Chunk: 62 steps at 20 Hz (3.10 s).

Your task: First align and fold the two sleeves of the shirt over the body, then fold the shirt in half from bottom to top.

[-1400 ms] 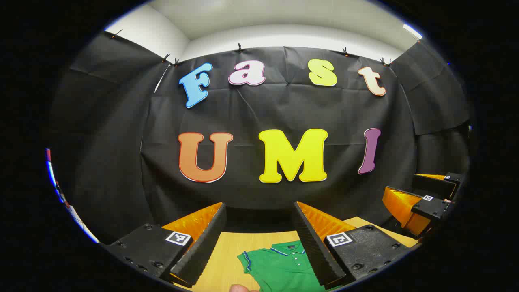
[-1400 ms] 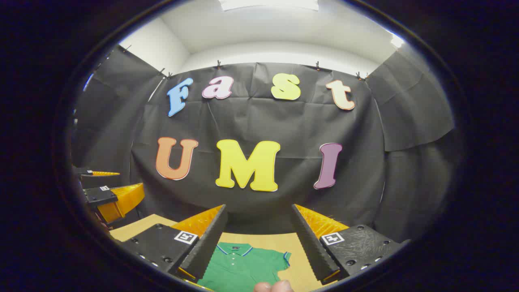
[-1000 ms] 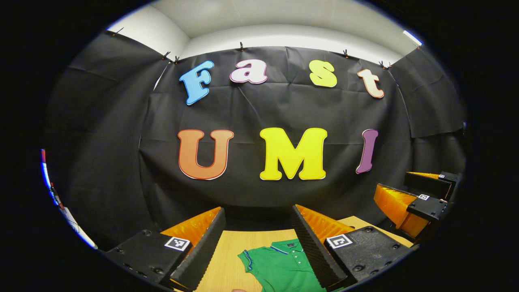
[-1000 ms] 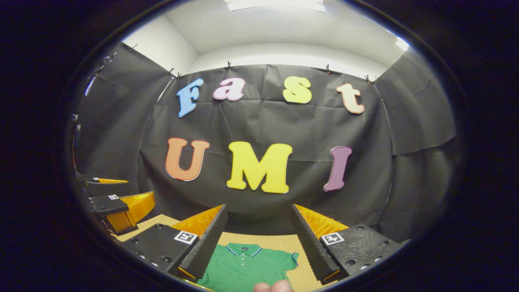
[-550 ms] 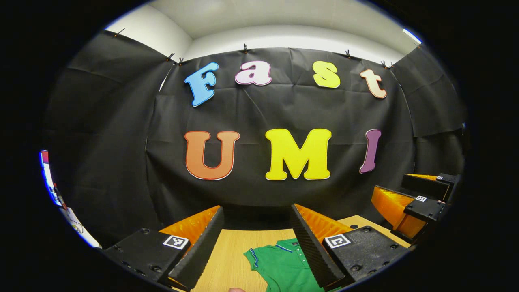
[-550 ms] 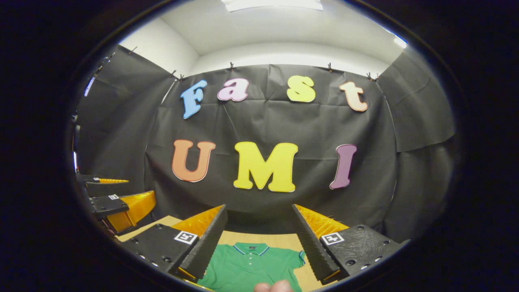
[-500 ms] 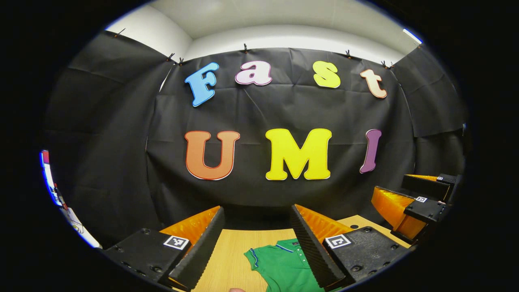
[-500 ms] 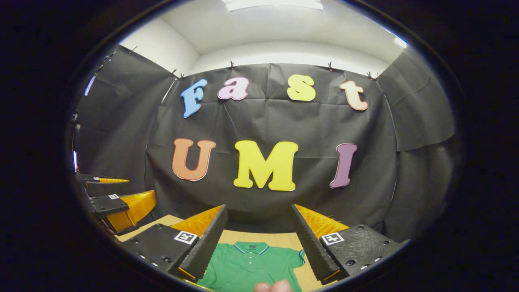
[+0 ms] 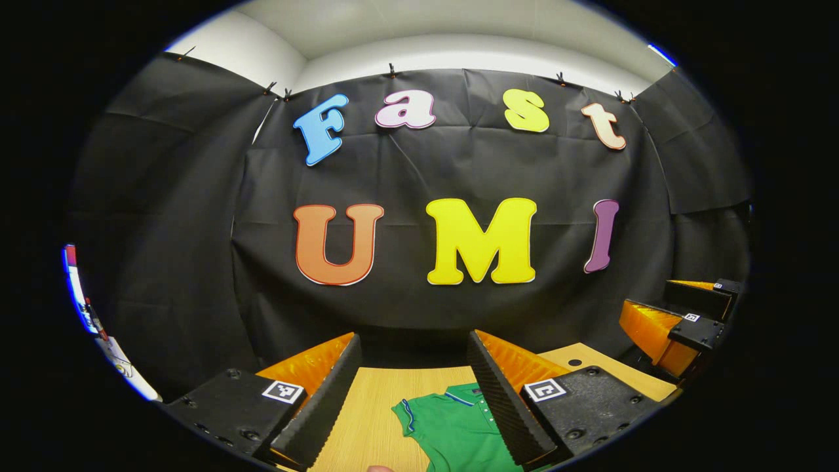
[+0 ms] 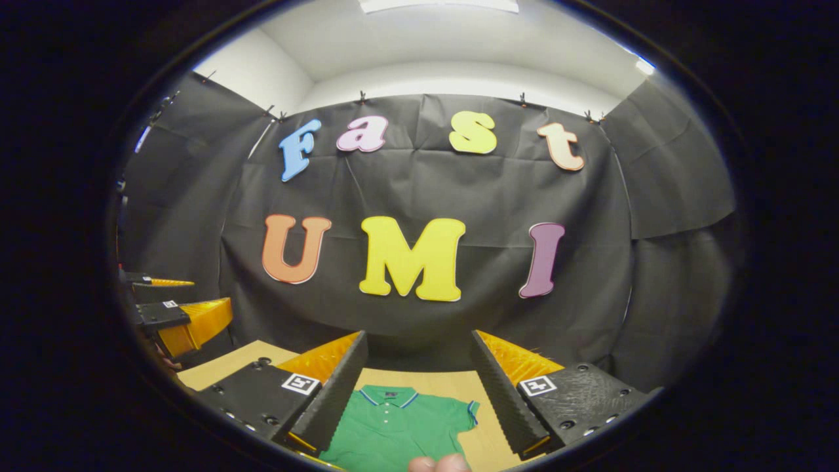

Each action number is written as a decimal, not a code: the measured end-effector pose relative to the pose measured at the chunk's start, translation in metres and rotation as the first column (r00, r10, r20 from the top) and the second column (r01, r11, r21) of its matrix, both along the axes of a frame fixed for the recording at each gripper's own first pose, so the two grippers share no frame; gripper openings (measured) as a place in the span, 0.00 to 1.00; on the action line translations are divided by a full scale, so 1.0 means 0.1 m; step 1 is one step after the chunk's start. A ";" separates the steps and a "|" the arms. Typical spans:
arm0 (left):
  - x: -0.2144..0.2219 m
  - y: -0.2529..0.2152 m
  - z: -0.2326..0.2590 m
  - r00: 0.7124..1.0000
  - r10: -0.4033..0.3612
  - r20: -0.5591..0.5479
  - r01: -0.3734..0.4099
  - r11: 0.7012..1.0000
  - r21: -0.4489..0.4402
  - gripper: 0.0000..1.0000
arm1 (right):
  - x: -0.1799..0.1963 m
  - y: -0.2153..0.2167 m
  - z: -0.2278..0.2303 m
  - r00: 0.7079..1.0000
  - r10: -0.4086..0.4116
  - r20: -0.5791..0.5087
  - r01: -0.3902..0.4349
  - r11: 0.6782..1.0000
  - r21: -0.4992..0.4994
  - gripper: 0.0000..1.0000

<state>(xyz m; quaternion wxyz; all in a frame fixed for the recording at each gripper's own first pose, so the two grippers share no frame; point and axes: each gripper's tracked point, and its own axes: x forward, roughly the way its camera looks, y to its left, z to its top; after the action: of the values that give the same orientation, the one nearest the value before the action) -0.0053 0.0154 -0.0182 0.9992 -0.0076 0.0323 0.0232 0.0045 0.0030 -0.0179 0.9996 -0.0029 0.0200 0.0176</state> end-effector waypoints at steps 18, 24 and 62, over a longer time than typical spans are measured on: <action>0.64 -0.40 -0.15 1.000 -0.003 -0.024 0.004 1.000 0.006 1.00 | 0.96 -0.90 -1.79 0.911 -0.043 -0.410 0.028 0.999 -0.042 0.96; 0.85 -0.48 -0.27 0.998 0.019 -0.055 -0.019 1.000 0.009 1.00 | 1.50 -1.07 -2.70 0.827 -0.006 -0.562 -0.021 0.999 -0.042 0.95; 0.56 0.06 -0.80 0.955 0.195 -0.222 -0.191 0.981 0.042 1.00 | 2.34 0.08 -3.68 0.653 0.159 -0.740 -0.083 0.987 0.139 0.00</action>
<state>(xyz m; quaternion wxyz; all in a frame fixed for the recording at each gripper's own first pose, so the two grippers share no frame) 0.0503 0.0216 -0.0978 0.9820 0.0018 0.1442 0.1217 0.2383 0.0113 -0.3859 0.8984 0.0496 0.4280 0.0846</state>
